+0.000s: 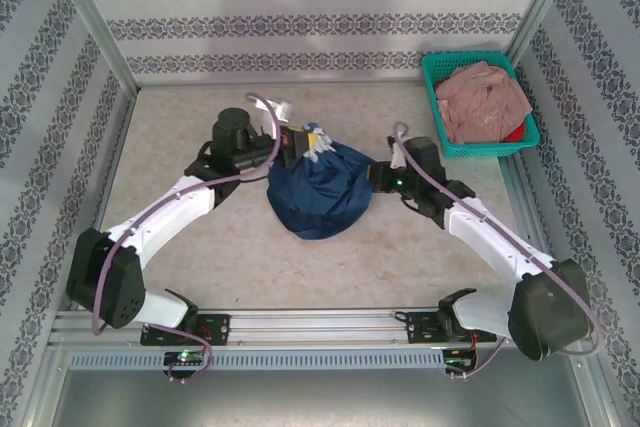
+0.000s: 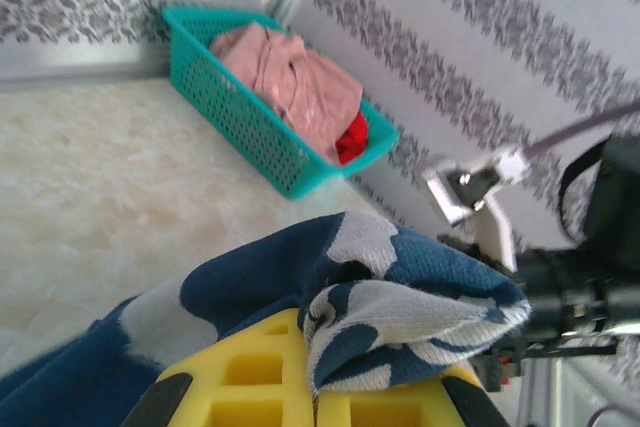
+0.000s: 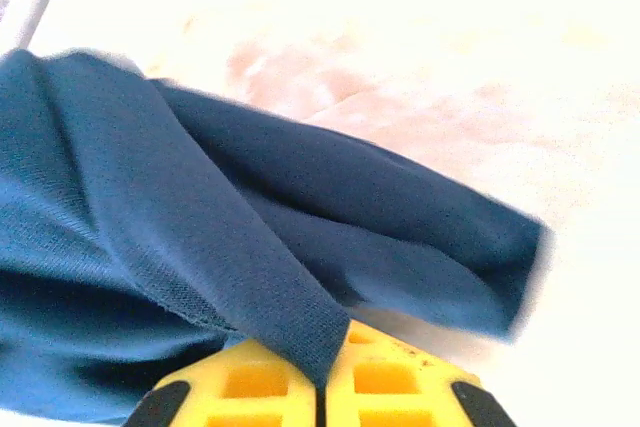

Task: Fold the inside-out t-shirt
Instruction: Turn the T-shirt inside out at the center of the table.

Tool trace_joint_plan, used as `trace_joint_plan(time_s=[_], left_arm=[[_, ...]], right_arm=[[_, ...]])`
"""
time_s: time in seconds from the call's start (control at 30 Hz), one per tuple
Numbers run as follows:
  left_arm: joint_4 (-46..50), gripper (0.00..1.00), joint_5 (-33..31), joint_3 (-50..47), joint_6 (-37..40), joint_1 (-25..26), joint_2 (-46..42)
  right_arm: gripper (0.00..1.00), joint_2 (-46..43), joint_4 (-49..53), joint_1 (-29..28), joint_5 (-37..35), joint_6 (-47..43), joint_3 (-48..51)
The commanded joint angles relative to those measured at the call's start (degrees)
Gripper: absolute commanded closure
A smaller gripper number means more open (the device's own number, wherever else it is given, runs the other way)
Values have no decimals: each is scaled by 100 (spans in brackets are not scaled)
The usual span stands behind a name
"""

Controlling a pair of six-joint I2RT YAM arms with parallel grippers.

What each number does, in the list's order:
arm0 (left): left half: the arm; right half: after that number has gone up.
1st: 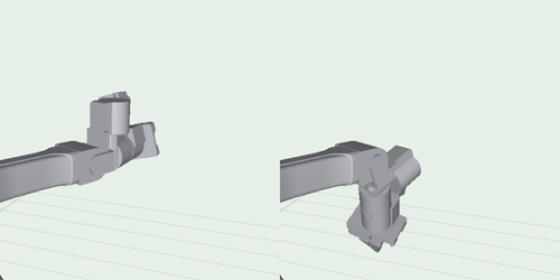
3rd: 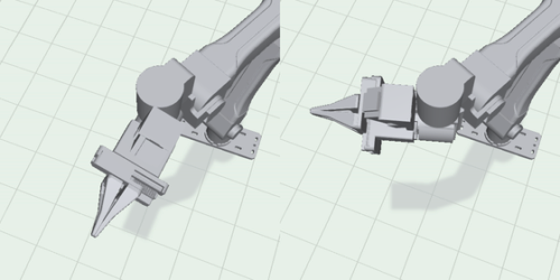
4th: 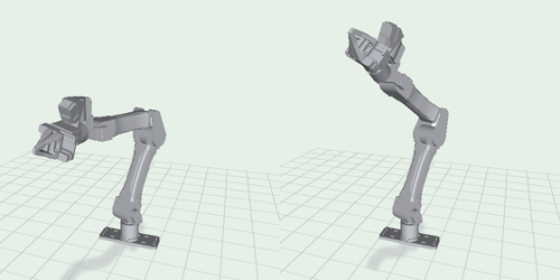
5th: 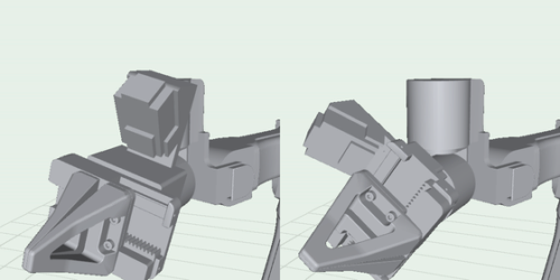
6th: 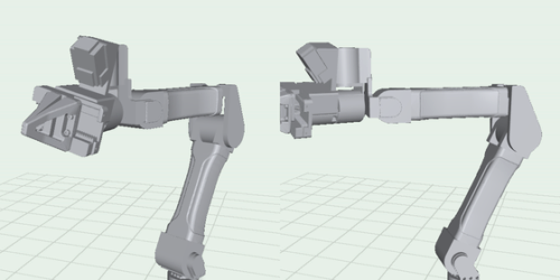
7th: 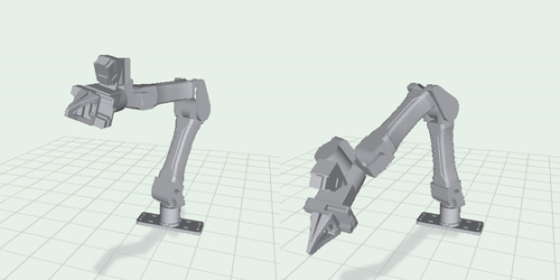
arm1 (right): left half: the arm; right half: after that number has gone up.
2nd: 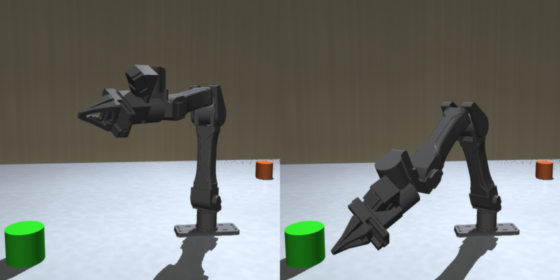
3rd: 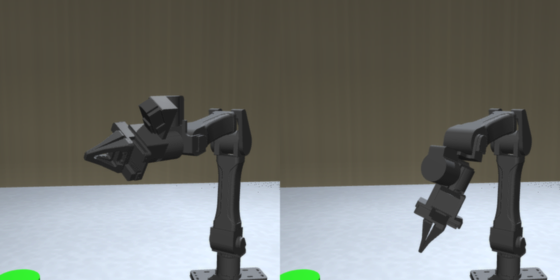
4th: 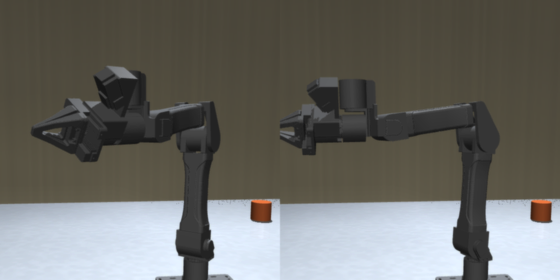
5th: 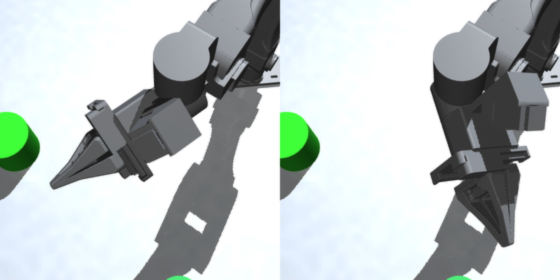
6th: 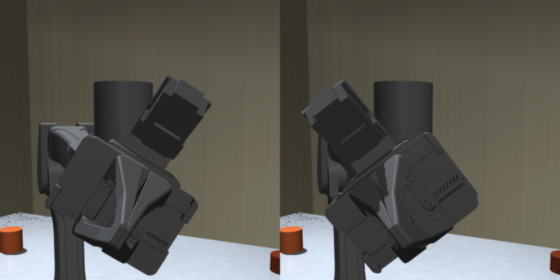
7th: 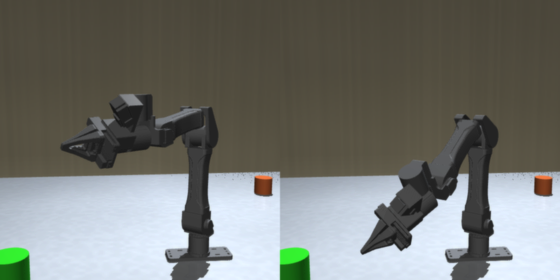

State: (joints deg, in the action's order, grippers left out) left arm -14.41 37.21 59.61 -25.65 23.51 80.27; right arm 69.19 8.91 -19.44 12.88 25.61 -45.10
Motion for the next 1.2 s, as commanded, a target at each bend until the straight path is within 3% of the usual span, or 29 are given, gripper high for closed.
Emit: trace_joint_plan(time_s=[0.0, 0.1, 0.2, 0.3, 0.4, 0.5, 0.63, 0.73, 0.77, 0.83, 0.87, 0.9, 0.93, 0.97, 1.07, 1.17], left_arm=[[-713, 100, 466, 141, -958, -227, -280], [-949, 100, 594, 214, -1439, -381, -304], [-856, 100, 670, 335, -1613, -459, -285], [-282, 100, 528, 501, -1443, -434, -290], [233, 100, 327, 653, -1223, -345, -339], [487, 100, 282, 739, -1065, -209, -370], [631, 100, 288, 732, -964, -140, -407], [752, 100, 296, 710, -841, -84, -433], [764, 100, 294, 691, -821, -72, -429], [838, 100, 260, 663, -769, -74, -431], [960, 96, 192, 652, -706, -74, -434], [1129, 83, 88, 632, -592, -68, -458], [1290, 67, 6, 550, -437, -83, -497], [1485, 60, -95, 476, -266, -87, -537], [1903, 43, -652, -75, 170, -100, -804], [1597, 29, -602, -639, 76, -81, -812]], right_arm=[[92, -52, 193, 248, 111, 166, 311], [83, 49, 442, 258, -70, 82, 252], [58, -237, 615, 17, -376, -521, 25], [41, -863, 120, -716, -553, -1360, 13], [34, -922, -188, -1494, -549, -1906, -232], [27, -386, -471, -1999, -262, -2031, -733], [25, 374, -794, -2126, -319, -2013, -1402], [30, 862, -1105, -2047, -173, -1939, -1792], [41, 1037, -1166, -1985, -30, -1881, -1906], [73, 1234, -1164, -1785, 322, -1683, -2007], [84, 1227, -1244, -1658, 471, -1534, -1900], [96, 1170, -1400, -1507, 653, -1351, -1667], [100, 1081, -1621, -1347, 847, -1109, -1419], [100, 994, -1814, -1217, 1009, -899, -1209], [100, 746, -2182, -964, 1450, -492, -728], [100, 551, -2493, -789, 1799, -181, -388]])
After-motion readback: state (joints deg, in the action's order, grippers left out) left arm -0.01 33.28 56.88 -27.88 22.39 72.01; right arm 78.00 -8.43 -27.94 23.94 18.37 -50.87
